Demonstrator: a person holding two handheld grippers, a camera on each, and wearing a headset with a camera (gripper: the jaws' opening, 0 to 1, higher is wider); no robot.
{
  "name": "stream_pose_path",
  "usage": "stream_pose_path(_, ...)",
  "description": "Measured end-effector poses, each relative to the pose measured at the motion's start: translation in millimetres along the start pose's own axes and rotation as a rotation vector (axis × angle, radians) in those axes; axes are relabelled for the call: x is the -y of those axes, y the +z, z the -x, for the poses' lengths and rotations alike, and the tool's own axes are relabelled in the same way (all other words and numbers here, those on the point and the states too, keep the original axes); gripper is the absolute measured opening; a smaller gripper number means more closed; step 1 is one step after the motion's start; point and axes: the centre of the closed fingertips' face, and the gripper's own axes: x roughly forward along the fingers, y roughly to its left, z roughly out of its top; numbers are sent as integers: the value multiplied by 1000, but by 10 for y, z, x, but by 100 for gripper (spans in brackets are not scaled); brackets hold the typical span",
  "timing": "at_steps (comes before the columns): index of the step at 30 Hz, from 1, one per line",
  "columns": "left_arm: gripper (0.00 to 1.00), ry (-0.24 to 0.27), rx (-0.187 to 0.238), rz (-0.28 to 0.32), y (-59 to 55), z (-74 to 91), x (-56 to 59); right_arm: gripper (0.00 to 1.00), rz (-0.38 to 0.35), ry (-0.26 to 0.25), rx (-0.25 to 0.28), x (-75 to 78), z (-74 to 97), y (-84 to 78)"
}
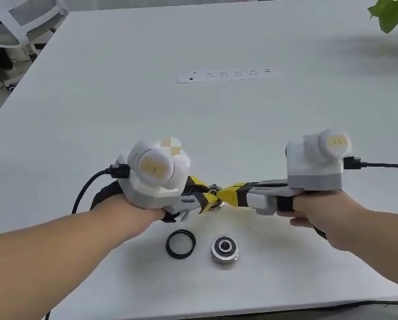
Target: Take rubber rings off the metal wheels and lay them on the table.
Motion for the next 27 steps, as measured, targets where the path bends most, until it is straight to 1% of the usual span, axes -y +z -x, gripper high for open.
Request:
stream_pose_path(5, 12, 1, -1, 2, 1, 2, 0, 0, -10, 11, 3, 0, 4, 10)
stream_pose_path(9, 12, 4, 1, 5, 1, 3, -2, 0, -20, 26, 3, -31, -3, 12)
stream_pose_path(15, 12, 5, 0, 3, 4, 6, 0, 0, -26, 34, 4, -46, -4, 13)
stream_pose_path(17, 12, 6, 0, 0, 4, 8, 2, 0, -18, 19, 9, -32, -8, 29)
stream_pose_path(20, 13, 3, -1, -2, 7, 8, 4, 0, -10, -10, 3, 39, -6, 16)
stream_pose_path(22, 13, 0, -3, -6, 10, 9, 6, 0, -9, -19, -1, 62, -7, 9)
stream_pose_path(27, 14, -15, -1, 12, 12, 14, 12, 0, -8, -30, -1, 90, -6, 11)
